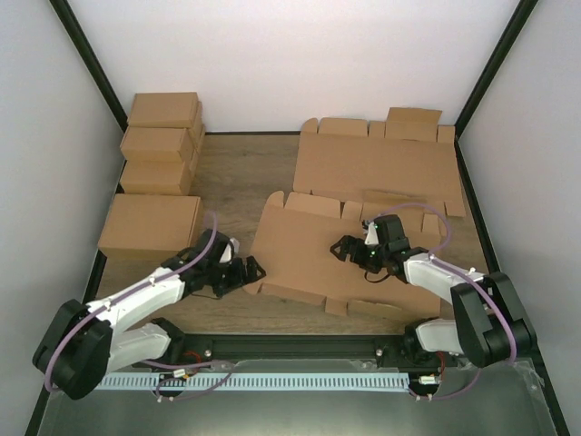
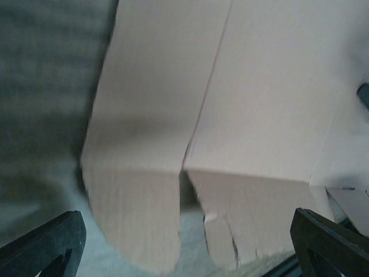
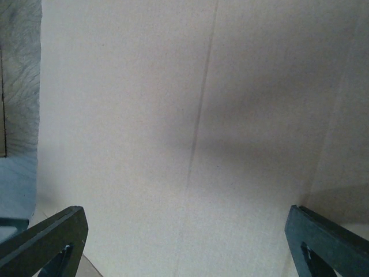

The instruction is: Fold the paper box

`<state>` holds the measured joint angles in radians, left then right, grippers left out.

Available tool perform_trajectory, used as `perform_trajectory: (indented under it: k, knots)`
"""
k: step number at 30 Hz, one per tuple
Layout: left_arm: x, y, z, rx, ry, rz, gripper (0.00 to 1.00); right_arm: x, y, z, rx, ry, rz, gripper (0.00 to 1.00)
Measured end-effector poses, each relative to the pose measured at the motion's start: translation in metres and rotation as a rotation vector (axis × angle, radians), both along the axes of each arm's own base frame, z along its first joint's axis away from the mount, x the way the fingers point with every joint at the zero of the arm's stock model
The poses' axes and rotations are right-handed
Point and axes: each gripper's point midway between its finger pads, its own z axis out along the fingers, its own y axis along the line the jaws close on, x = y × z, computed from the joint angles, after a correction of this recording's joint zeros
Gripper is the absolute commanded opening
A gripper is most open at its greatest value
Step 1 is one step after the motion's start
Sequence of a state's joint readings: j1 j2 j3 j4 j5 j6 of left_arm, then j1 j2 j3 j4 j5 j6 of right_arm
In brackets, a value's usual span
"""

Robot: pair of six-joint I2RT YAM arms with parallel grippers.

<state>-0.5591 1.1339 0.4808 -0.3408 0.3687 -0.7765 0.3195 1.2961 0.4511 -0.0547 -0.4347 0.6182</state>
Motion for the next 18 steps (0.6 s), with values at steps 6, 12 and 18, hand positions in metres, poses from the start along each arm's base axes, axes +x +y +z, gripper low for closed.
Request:
perform_trajectory:
  k: [6, 12, 18]
  knots:
    - [-0.033, -0.001, -0.002, -0.058, 0.118, 0.103, 1.00, 0.001, 0.001, 0.000, 0.006, -0.004, 0.003, 0.97]
    - [-0.042, 0.001, -0.004, -0.138, 0.223, 0.262, 1.00, 0.001, 0.001, 0.001, 0.007, -0.005, 0.004, 0.98]
    - [-0.053, -0.004, -0.010, -0.241, 0.326, 0.376, 0.90, 0.001, 0.001, 0.001, 0.007, -0.005, 0.004, 0.97]
